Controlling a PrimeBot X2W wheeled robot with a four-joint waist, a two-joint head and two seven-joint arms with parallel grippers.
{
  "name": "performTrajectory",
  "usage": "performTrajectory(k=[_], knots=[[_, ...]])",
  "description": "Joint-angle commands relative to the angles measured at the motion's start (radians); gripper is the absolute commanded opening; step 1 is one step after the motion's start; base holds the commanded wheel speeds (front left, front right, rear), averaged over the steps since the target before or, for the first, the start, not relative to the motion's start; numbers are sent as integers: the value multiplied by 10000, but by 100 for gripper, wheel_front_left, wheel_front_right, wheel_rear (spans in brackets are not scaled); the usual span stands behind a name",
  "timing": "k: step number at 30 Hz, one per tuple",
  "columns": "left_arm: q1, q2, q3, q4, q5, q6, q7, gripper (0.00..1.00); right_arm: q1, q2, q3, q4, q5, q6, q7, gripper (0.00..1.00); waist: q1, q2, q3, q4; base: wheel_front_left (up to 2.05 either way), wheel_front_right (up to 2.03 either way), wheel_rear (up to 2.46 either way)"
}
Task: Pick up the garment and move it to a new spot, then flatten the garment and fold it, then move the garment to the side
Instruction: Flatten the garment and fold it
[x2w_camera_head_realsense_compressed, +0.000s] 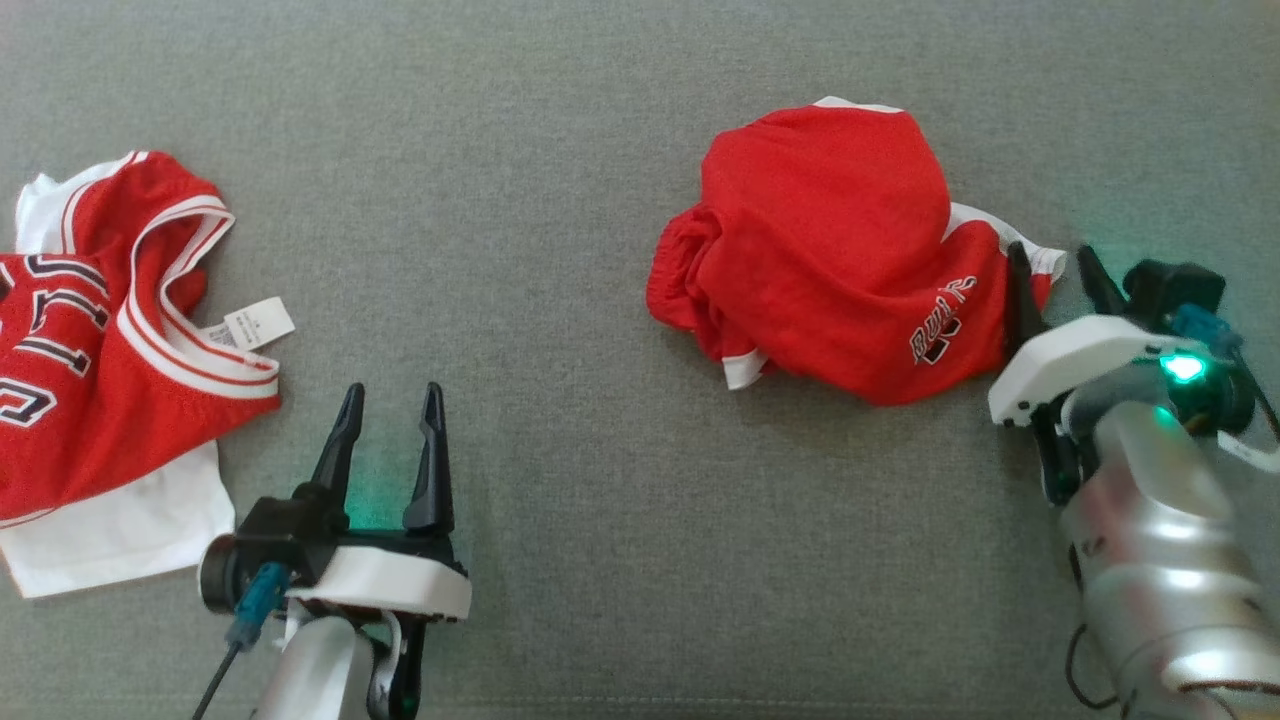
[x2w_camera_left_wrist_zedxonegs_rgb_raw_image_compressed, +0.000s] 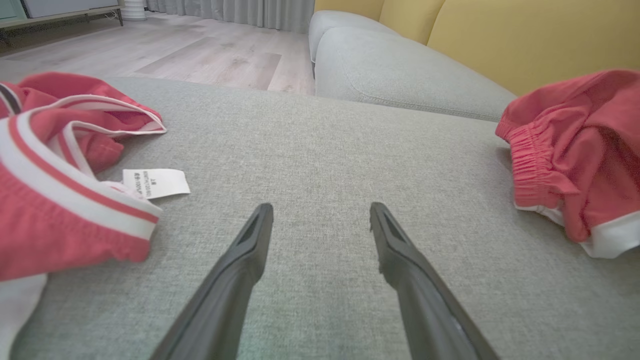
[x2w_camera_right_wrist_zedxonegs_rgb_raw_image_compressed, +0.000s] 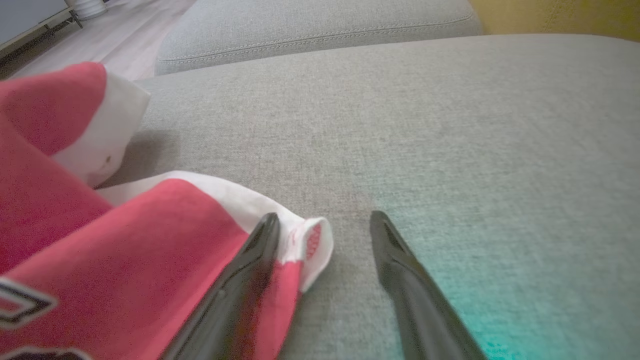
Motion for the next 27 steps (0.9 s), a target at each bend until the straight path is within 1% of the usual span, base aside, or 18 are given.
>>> performTrajectory(k=[1,4,7,9,11,15,18,24,27], knots=[[-261,38,273,-298,-33,43,-95,100,-50,182,348,217,21,65,-17,0,-1,0,3,-10,0,0,0],[-238,38,343,-262,-48,50,-95,100,-86,208,531,419,163,65,-138,0,-1,0,-96,-71,0,0,0],[-186,38,338,-239,-108,61,-95,100,-157,214,667,234,308,65,-260,0,-1,0,-262,-116,0,0,0],[-164,38,304,-215,-172,42,-95,100,-348,216,807,-124,458,65,-298,0,-1,0,-410,-102,0,0,0],[-164,38,163,-153,-236,5,-95,100,-700,217,1075,-838,690,65,-309,0,-1,0,-576,-42,0,0,0],[-251,38,-199,-65,-333,-49,-95,100,-1736,117,1959,-2600,1237,65,-314,0,-1,0,-912,251,0,0,0],[-258,38,-494,0,-447,-54,-95,100,-2805,-64,2823,-3523,1647,65,-315,0,-1,0,-1178,615,0,0,0],[77,38,-787,150,-656,18,-95,100,-4714,-164,4403,-4164,2510,65,-316,0,-1,0,-1710,1279,0,0,0],[230,38,-878,178,-700,54,-95,100,-5365,-120,4930,-4512,3069,65,-316,0,-1,0,-1879,1510,0,0,0]])
